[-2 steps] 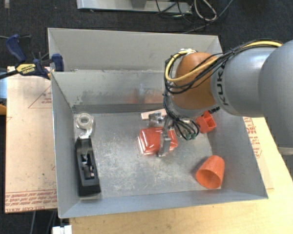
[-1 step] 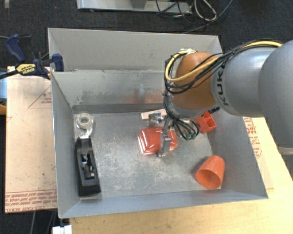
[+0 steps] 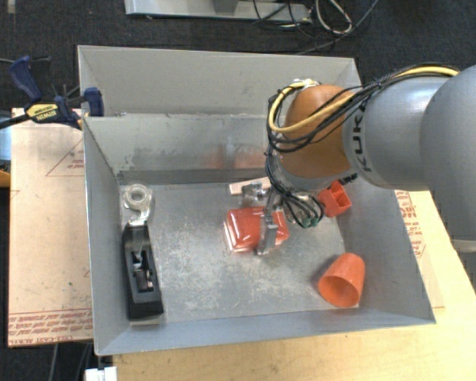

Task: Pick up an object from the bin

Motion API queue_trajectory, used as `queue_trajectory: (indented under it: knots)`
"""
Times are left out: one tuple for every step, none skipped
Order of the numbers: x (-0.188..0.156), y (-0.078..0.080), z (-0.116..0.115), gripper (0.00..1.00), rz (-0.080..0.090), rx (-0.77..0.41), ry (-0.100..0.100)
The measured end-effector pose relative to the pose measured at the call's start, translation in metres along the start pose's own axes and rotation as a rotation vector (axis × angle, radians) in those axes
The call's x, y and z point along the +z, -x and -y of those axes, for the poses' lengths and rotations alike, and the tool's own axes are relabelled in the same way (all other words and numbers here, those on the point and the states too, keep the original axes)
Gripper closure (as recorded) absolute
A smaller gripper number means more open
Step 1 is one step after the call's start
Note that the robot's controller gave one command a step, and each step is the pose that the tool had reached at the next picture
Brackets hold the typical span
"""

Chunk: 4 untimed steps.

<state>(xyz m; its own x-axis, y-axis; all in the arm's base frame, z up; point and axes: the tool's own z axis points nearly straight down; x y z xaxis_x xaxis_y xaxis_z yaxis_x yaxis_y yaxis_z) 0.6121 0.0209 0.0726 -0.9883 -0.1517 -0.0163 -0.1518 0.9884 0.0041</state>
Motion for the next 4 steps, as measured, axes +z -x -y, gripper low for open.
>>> queue_trajectory:
  knots:
    - [-0.019,-0.001,-0.001,1.0,-0.002,0.001,0.001]
    - [-0.031,0.0,-0.001,1.0,-0.001,0.001,0.001]
    - [-0.056,0.0,-0.001,1.0,-0.001,0.002,0.002]
    - [-0.067,0.001,-0.001,1.0,0.002,0.002,0.001]
